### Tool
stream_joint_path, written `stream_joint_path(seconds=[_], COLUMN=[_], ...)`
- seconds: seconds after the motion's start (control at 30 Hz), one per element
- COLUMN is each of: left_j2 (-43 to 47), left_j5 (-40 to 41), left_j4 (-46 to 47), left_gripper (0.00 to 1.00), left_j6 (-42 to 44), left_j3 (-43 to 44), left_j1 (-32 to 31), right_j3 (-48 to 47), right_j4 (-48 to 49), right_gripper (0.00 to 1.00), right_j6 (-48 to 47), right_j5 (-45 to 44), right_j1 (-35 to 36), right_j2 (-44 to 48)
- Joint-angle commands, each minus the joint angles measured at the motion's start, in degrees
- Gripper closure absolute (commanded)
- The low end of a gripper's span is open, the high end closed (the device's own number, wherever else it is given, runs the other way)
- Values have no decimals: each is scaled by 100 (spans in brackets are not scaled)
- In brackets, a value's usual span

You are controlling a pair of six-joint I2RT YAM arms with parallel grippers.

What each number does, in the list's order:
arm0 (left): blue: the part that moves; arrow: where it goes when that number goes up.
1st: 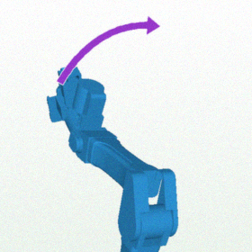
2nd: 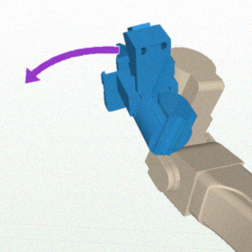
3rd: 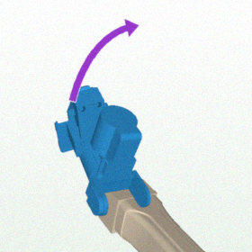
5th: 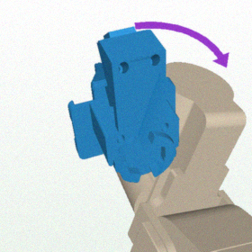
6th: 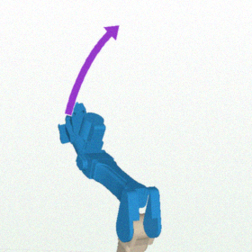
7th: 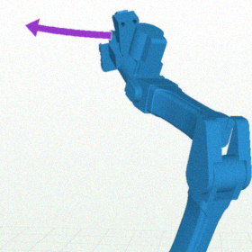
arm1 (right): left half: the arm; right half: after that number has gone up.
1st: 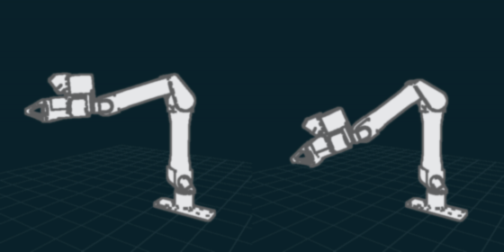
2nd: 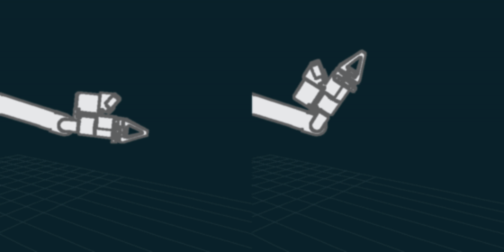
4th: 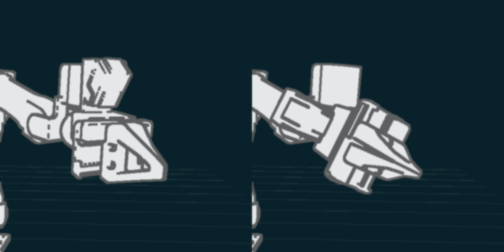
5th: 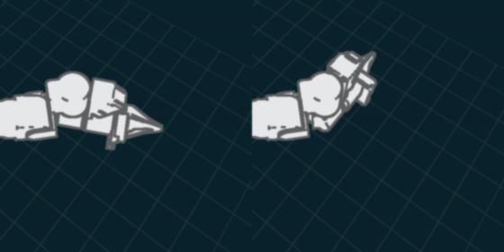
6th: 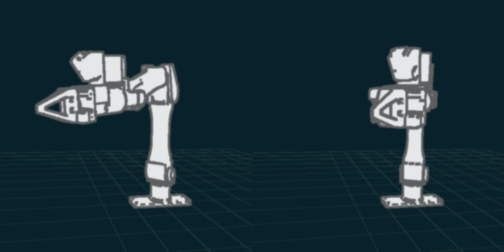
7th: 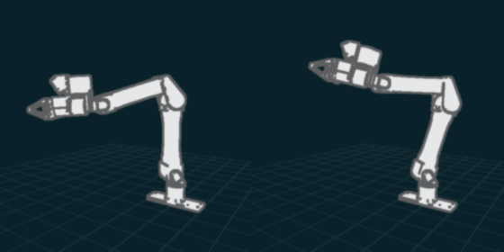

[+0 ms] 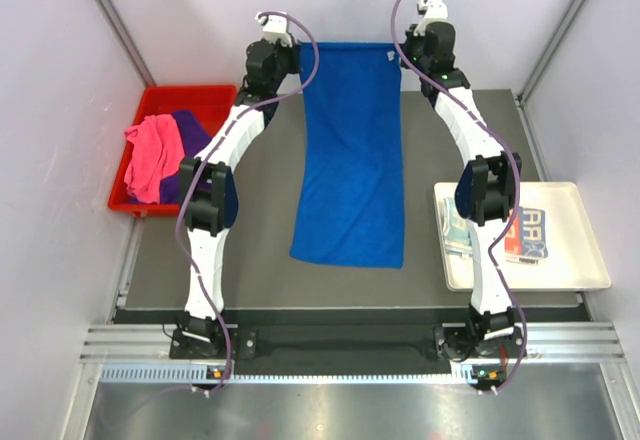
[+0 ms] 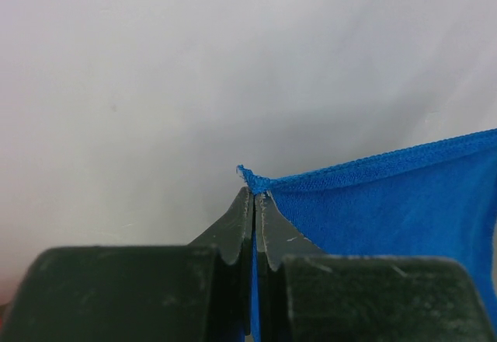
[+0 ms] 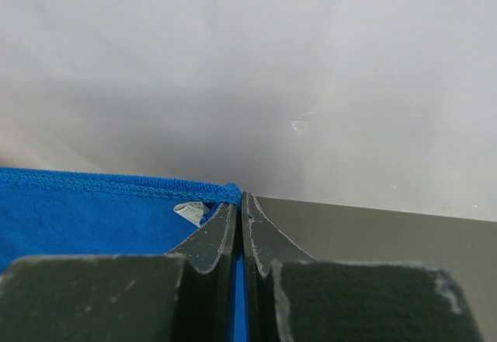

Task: Fold and stack the towels
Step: Flatten out the crumpled towel, then fold the towel

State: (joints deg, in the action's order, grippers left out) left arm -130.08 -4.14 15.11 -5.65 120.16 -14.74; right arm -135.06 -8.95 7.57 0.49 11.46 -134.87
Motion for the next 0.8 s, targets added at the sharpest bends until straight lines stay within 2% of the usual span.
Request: stream_joint_path(seconds=[0.0, 0.43, 0.77], left_j2=[-122, -790, -992], left_j5=[801, 985, 933], left_j4=[405, 554, 923], left_gripper=[100, 100, 100], left_j6=[275, 293, 328], left_j3=[473, 1361, 1598], left_j1=[305, 305, 332], right_j3=[-327, -459, -477], right_j4=[323, 306, 420], right_gripper=[100, 100, 100], right_j6=[-212, -414, -494], right_j5=[-981, -1086, -1165], right_j1=[-417, -505, -531], right_j2=[-22, -31, -40])
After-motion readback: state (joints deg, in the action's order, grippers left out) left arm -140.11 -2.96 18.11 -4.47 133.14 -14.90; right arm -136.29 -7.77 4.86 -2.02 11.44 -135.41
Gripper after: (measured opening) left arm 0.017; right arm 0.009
